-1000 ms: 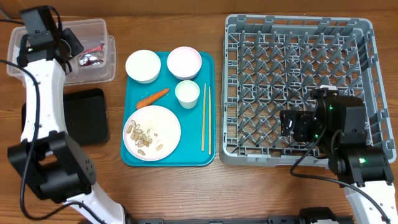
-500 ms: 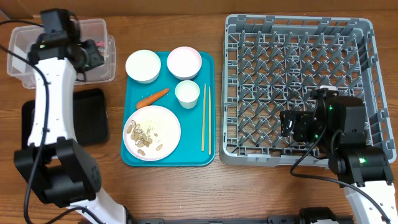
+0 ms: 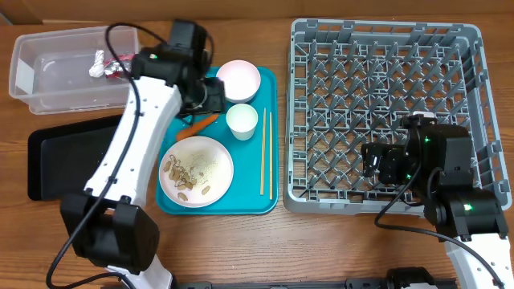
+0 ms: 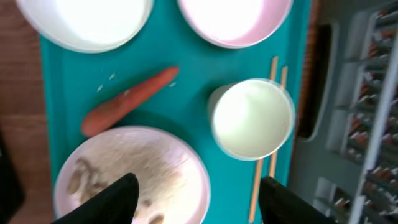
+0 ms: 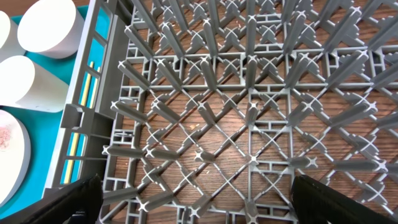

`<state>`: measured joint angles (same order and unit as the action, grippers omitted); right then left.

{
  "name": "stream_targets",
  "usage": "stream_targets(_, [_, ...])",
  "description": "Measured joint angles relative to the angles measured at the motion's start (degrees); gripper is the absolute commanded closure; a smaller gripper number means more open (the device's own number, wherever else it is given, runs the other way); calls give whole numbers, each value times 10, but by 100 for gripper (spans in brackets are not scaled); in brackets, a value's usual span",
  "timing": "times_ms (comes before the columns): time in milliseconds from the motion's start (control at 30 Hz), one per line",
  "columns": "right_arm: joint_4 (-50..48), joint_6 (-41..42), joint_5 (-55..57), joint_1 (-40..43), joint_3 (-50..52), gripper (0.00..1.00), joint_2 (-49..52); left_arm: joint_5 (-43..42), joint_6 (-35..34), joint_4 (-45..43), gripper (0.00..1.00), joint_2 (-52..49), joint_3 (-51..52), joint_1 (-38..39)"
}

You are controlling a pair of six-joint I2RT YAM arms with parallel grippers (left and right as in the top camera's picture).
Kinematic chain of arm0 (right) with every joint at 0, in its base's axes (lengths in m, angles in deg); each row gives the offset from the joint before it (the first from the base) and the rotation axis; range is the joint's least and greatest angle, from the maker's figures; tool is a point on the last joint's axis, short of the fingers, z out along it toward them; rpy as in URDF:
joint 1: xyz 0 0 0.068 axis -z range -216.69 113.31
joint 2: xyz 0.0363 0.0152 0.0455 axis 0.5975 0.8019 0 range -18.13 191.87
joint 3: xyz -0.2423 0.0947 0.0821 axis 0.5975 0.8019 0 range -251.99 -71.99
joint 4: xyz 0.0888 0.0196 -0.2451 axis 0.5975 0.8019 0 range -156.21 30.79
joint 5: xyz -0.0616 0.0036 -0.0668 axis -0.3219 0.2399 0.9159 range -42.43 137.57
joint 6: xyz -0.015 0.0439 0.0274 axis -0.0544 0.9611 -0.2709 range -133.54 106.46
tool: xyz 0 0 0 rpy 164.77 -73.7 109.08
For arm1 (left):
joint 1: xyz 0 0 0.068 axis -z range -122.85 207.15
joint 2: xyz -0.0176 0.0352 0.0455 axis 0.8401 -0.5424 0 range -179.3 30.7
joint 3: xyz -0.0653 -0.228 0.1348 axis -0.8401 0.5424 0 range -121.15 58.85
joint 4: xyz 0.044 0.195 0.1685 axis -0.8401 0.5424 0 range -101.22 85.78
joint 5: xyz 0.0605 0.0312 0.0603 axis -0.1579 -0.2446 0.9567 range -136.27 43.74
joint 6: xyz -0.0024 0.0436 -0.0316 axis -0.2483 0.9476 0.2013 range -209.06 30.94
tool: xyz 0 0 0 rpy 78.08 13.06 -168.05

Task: Sort waste into correct bins and load items into the dishwasher
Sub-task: 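Grasp the white cup on the tray with the left gripper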

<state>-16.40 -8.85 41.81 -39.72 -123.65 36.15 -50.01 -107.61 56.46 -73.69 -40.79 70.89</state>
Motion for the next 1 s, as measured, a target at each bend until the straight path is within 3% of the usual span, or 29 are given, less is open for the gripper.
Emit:
stream_targets(300, [1,0,0,0,0,0,0,-36,-28,-38,53,-97,0,22])
stream_targets(333, [2,0,0,0,0,0,0,-39,-28,-42,58,-116,0,22])
stream_targets(367, [2,0,0,0,0,0,0,-40,-29,-44,88,-125,0,22])
stream_targets(400, [2,0,0,0,0,0,0,-44,-32,-50,96,-147,0,22])
stream_targets(700, [-3,9,5,0,0,0,0,-147,-8,-47,96,-154,-20,-2])
stream_targets(800, [-57,35,17,0,0,0,0,-245,33,-51,96,-124,-34,-26])
stream_targets(833, [-75,37,11,0,-1,0,0,-323,70,-51,96,-105,-40,-38])
stream_targets(933, [-151,-10,-120,4,-2,0,9,-495,154,-42,96,-76,-50,-49])
stream_targets(1000, [-194,-53,-271,3,-3,0,29,-570,188,-34,96,-73,-51,-44])
